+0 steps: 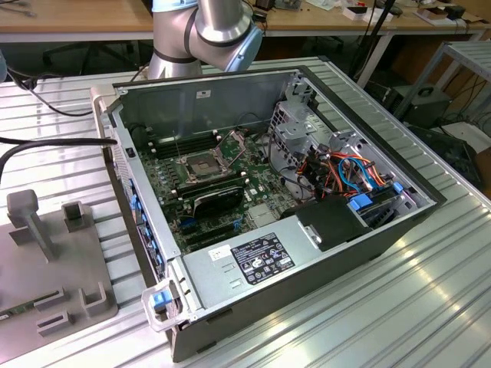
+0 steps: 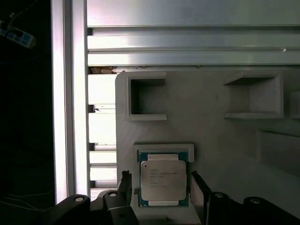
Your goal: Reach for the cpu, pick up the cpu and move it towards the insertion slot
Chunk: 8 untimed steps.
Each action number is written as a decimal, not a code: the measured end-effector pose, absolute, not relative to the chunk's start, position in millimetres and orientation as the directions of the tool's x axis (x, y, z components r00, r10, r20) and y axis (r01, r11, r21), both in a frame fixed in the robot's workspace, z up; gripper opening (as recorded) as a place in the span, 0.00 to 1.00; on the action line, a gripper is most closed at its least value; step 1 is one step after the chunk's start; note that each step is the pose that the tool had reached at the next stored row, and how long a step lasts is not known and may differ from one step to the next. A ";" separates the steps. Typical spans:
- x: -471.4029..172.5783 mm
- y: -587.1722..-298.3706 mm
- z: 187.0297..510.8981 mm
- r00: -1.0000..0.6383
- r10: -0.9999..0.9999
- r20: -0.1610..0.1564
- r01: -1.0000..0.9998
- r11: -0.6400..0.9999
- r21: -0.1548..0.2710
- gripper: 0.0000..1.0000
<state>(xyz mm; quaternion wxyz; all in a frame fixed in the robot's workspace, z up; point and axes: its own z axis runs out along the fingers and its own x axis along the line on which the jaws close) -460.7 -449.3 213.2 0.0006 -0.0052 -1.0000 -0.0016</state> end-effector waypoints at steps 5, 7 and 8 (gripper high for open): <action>-460.7 -449.2 213.1 -1.000 0.011 0.001 0.011 1.000 0.003 0.62; -460.7 -449.3 213.1 -1.000 0.011 0.001 0.011 1.000 0.003 0.63; -460.7 -449.2 213.2 -1.000 0.011 0.001 0.011 1.000 0.003 0.69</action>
